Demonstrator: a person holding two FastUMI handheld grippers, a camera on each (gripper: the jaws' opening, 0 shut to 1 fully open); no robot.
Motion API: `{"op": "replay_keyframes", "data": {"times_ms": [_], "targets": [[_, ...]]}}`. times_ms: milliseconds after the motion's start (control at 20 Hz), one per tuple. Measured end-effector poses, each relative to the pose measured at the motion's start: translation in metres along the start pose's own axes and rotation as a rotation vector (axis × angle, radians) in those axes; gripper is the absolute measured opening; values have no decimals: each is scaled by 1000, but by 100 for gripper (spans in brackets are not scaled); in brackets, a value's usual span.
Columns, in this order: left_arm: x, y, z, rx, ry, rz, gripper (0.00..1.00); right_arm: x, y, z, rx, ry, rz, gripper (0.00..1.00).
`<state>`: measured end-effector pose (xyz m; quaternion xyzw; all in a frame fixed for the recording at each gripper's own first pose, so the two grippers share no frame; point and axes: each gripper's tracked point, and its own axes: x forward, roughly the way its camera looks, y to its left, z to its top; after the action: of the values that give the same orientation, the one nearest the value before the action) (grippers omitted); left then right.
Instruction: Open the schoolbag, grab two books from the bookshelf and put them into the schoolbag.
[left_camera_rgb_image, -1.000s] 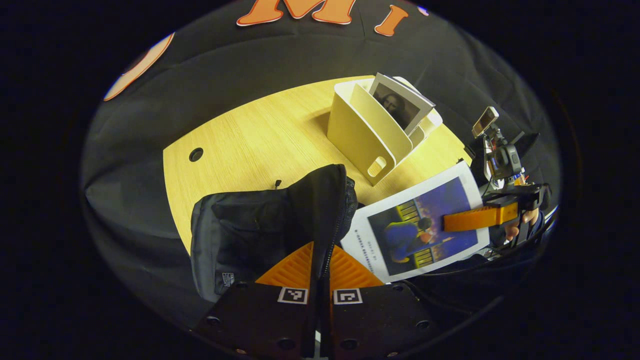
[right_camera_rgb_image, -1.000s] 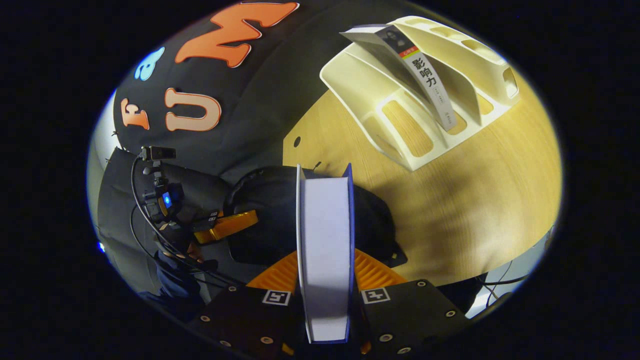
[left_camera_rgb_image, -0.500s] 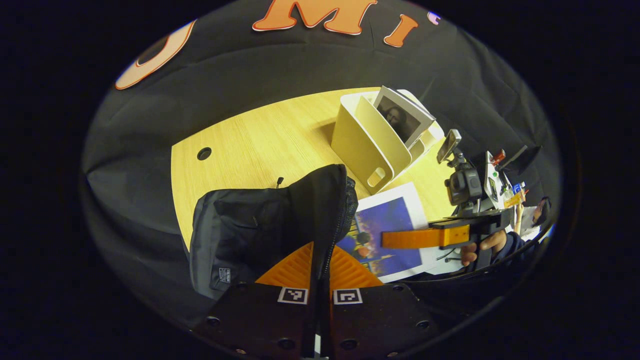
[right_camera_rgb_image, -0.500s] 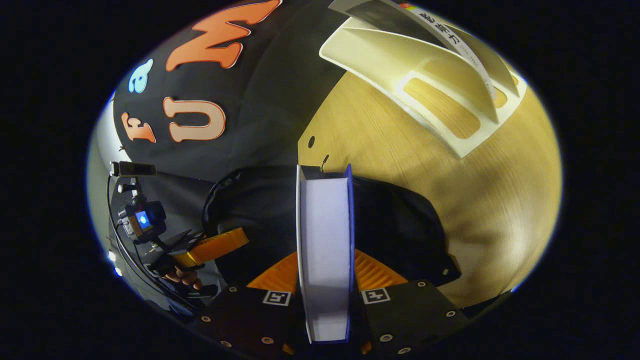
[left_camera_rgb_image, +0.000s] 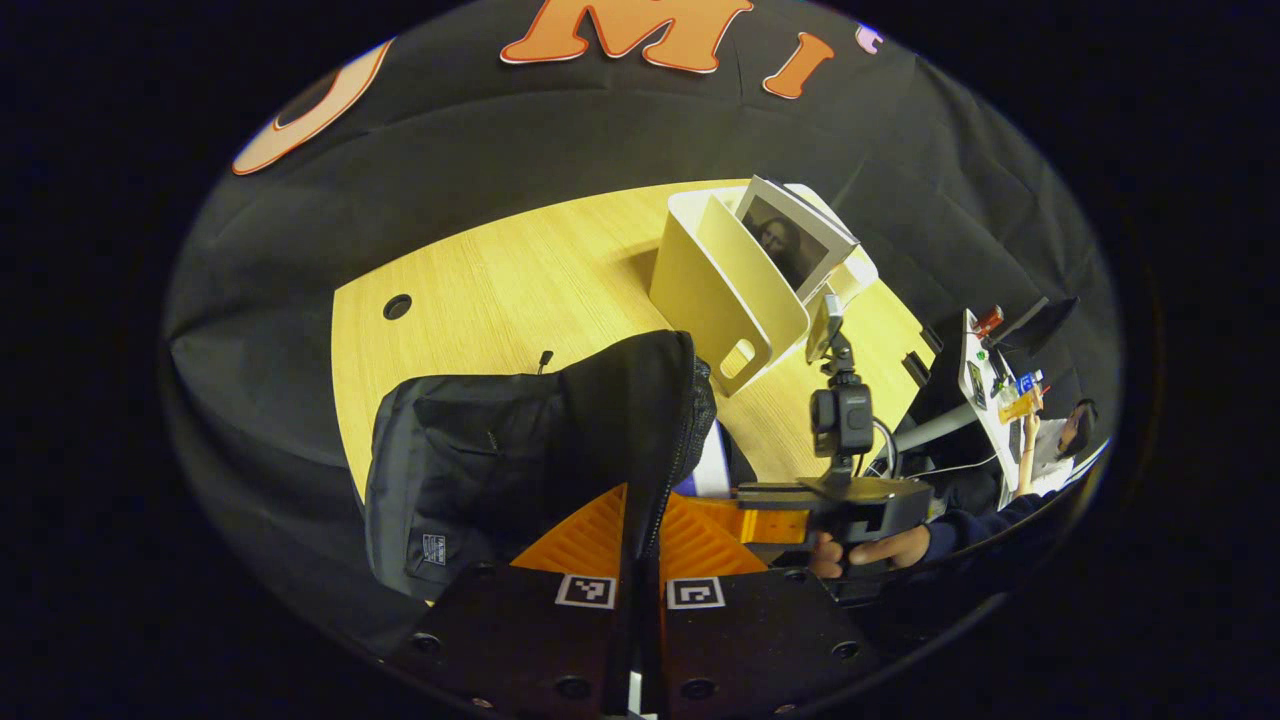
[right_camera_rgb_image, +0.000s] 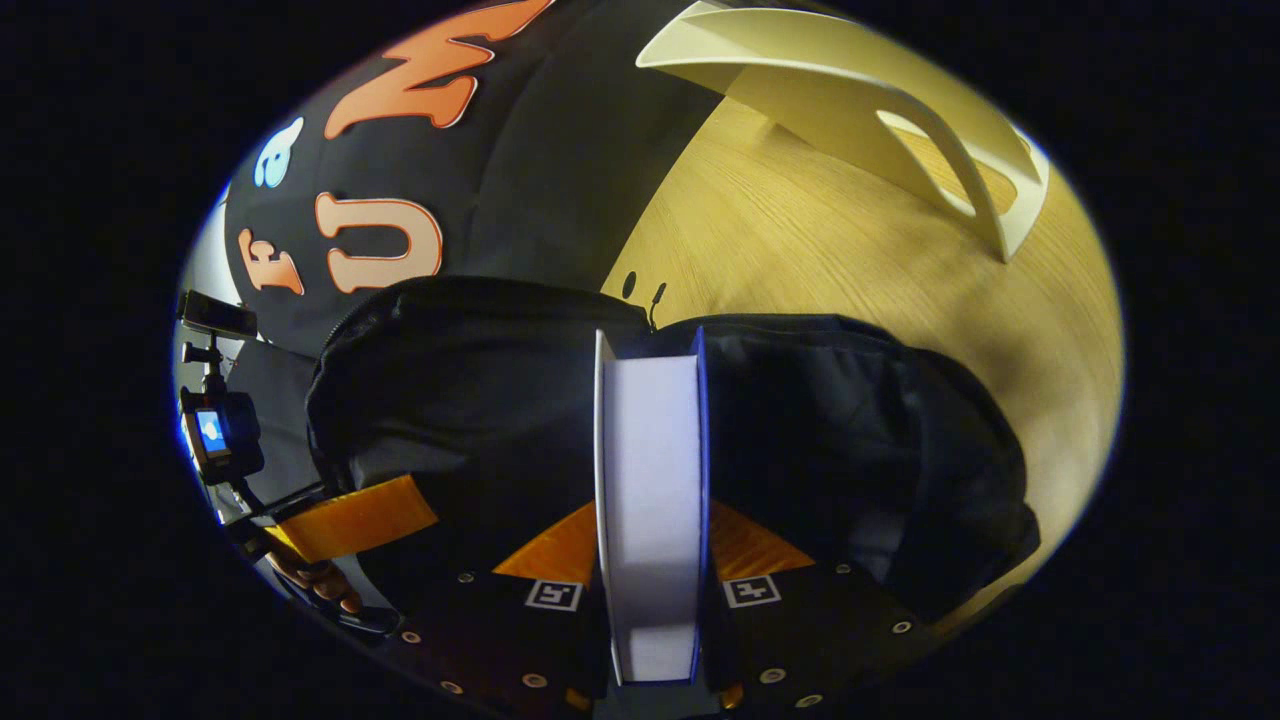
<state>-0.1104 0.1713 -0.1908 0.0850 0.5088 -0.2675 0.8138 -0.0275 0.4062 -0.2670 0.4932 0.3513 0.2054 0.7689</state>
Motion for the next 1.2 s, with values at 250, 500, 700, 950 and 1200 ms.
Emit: {"op": "replay_keyframes", "data": {"times_ms": [250, 500, 700, 950, 1200], "targets": [[3, 0, -4, -5, 4, -1, 5, 17, -12, -20, 11, 80, -83, 40], [3, 5, -5, -6, 11, 10, 5, -10, -34, -22, -148, 183, -276, 81], [5, 4, -4, -12, 13, 22, 5, -45, -46, -4, -216, 194, -338, 95], [9, 3, -5, -45, 9, 28, 5, -83, -58, 25, -236, 178, -379, 98], [14, 5, -5, -63, 13, 31, 5, -119, -64, 71, -332, 152, -442, 99]]}}
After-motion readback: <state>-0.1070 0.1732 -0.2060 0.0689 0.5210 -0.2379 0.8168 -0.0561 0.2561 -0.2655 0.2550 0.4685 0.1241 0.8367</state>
